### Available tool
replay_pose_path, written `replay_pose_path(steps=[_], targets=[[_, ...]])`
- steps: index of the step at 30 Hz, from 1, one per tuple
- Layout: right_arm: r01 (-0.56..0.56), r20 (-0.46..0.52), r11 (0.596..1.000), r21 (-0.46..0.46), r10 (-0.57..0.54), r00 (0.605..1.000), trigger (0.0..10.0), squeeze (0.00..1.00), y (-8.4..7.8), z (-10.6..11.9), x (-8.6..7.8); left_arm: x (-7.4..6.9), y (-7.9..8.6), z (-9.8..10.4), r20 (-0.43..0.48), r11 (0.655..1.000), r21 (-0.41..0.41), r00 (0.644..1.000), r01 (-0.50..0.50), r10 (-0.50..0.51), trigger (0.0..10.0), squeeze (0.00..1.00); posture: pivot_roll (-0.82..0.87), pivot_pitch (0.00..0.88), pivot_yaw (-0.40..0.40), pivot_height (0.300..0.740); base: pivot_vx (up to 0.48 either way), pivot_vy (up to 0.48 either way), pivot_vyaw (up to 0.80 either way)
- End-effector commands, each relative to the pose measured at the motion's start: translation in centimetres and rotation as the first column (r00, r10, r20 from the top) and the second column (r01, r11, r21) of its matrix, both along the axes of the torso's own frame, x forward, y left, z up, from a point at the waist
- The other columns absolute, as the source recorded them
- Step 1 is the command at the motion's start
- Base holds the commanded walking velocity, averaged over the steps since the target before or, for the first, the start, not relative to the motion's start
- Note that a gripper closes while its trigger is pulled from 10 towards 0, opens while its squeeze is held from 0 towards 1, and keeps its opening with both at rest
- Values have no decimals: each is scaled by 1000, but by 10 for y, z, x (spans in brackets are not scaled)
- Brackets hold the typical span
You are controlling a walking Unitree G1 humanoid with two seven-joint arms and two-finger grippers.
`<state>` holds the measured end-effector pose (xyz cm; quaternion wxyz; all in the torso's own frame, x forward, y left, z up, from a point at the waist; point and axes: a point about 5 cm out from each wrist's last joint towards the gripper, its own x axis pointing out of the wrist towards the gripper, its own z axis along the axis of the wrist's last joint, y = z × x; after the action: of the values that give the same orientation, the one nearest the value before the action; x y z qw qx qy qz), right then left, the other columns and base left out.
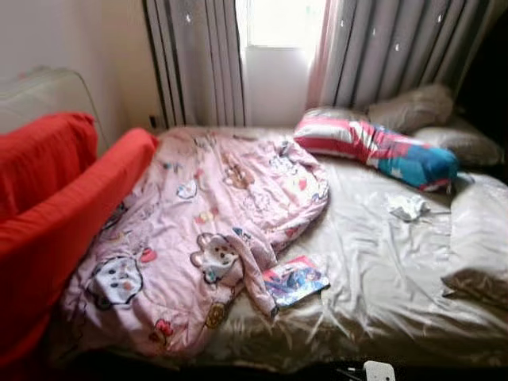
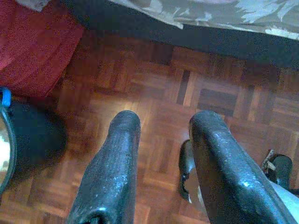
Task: Clean up the room
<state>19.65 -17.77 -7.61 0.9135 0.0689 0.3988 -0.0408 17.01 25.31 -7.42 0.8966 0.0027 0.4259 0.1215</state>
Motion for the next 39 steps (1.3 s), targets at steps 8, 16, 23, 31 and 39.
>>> replay_pose_path(steps=[8, 16, 23, 31, 39], targets=[[30, 292, 997, -68, -9, 956, 10000, 0, -9, 32, 36, -1, 3, 0, -10, 1000, 0, 1000, -15, 15, 10000, 0, 48, 0, -15, 740, 0, 0, 0], [92, 575, 975, -203, 43, 817, 10000, 0, -29, 74, 59, -4, 4, -1, -13, 1000, 0, 999, -31, 31, 10000, 0, 37, 0, -27, 740, 0, 0, 0], [174, 663, 948, -267, 49, 747, 10000, 0, -42, 82, 35, -7, 7, -1, -10, 998, 0, 998, -57, 57, 10000, 0, 50, 0, -56, 740, 0, 0, 0], [243, 643, 930, -276, -9, 766, 10000, 0, -52, 75, 17, -8, 8, -1, -8, 998, 0, 998, -67, 67, 10000, 0, 45, 0, -58, 740, 0, 0, 0], [243, 643, 930, -276, -9, 766, 10000, 0, -52, 75, 17, -8, 8, -1, -8, 998, 0, 998, -67, 67, 10000, 0, 45, 0, -58, 740, 0, 0, 0]])
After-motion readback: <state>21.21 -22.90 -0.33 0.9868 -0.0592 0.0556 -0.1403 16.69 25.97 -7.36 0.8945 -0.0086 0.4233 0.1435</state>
